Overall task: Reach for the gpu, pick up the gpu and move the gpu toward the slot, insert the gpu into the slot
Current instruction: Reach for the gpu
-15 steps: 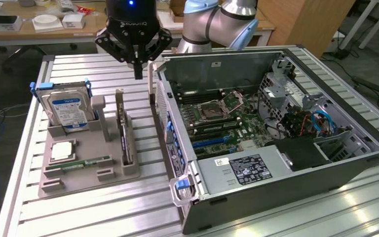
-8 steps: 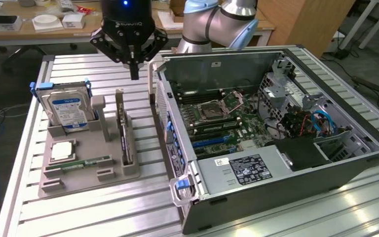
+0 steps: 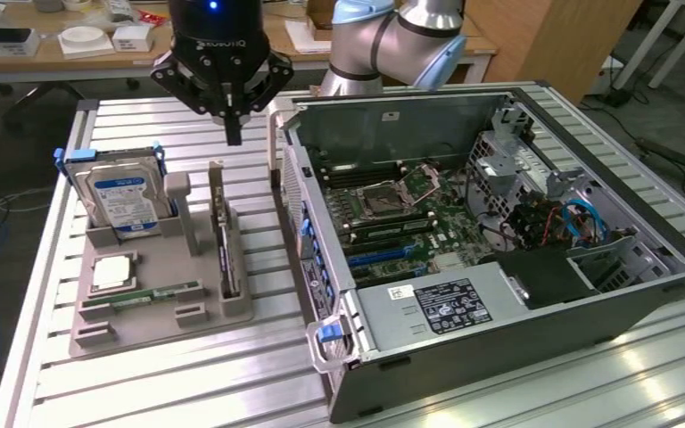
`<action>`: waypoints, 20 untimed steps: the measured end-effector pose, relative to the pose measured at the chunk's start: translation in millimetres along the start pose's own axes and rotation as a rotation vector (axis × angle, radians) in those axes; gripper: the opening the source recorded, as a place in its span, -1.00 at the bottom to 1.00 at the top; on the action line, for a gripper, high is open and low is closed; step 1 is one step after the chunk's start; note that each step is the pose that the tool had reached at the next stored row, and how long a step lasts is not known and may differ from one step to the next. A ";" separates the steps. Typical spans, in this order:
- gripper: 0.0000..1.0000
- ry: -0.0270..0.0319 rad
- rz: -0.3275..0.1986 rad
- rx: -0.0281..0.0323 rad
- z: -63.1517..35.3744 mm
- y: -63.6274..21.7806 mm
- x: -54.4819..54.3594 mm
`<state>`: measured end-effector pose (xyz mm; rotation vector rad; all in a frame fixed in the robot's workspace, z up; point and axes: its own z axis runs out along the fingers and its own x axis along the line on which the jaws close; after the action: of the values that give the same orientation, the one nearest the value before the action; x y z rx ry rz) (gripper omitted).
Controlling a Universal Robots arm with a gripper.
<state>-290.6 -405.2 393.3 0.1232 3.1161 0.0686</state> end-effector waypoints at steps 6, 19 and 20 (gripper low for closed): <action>-0.80 0.0020 0.002 0.0002 -0.2 -1.0 7.7; -0.80 0.0063 0.007 0.0006 -0.6 -3.2 25.1; -0.80 0.0067 0.008 0.0007 -0.7 -3.4 26.4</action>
<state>-317.2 -406.5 393.3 0.1353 3.1225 0.0682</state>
